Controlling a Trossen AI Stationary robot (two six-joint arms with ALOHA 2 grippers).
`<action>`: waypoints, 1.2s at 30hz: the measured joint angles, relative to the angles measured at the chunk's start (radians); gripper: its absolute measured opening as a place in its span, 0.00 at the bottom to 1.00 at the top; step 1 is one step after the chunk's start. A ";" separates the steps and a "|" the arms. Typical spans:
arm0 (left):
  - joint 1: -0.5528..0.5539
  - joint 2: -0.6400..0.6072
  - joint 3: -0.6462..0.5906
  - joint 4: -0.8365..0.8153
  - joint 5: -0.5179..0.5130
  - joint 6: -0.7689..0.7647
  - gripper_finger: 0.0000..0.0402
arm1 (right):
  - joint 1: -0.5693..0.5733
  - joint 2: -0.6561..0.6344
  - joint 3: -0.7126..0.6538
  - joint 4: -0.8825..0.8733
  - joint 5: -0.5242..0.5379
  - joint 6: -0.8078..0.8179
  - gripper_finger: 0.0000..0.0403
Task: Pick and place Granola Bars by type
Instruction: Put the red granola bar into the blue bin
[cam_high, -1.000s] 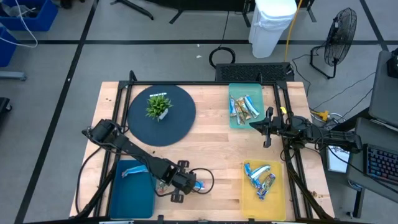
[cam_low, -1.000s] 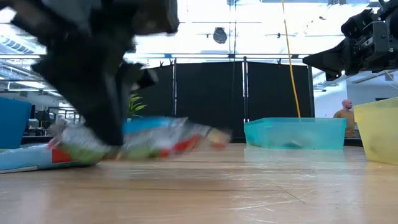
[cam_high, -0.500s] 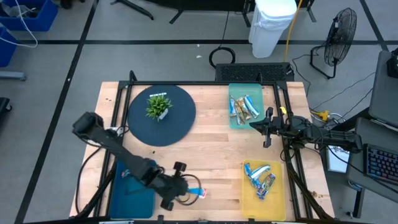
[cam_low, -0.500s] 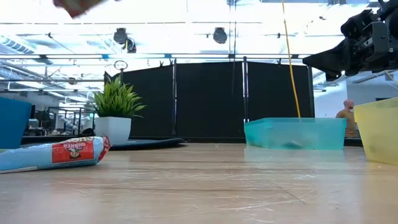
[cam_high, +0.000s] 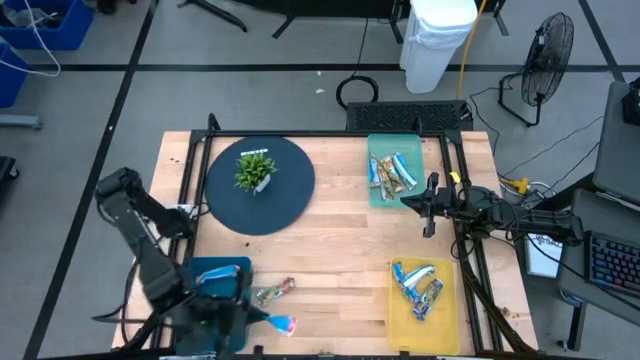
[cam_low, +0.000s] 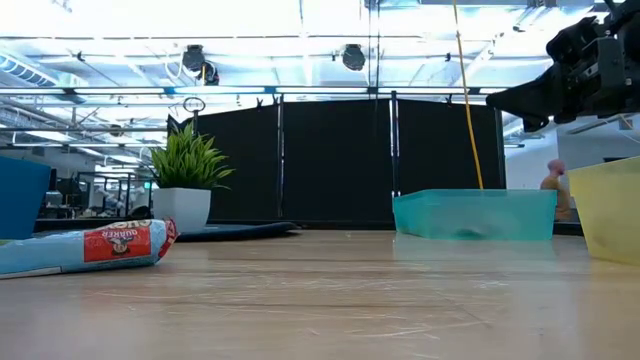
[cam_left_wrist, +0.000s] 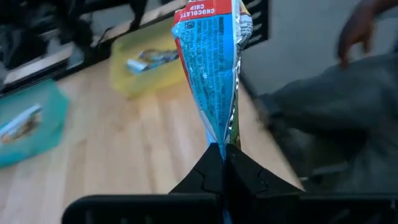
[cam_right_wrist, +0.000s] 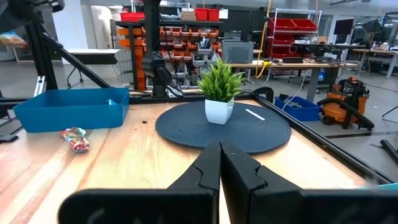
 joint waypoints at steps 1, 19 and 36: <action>-0.017 0.000 0.000 0.014 0.000 -0.004 0.02 | 0.000 0.000 0.000 0.000 0.000 0.000 0.01; -0.158 -0.273 -0.370 0.255 -0.205 -0.135 0.01 | 0.000 0.001 0.000 0.000 0.000 0.000 0.01; -0.154 -0.702 -0.758 0.179 -0.069 -0.864 0.00 | 0.000 0.001 0.000 -0.001 -0.001 0.000 0.01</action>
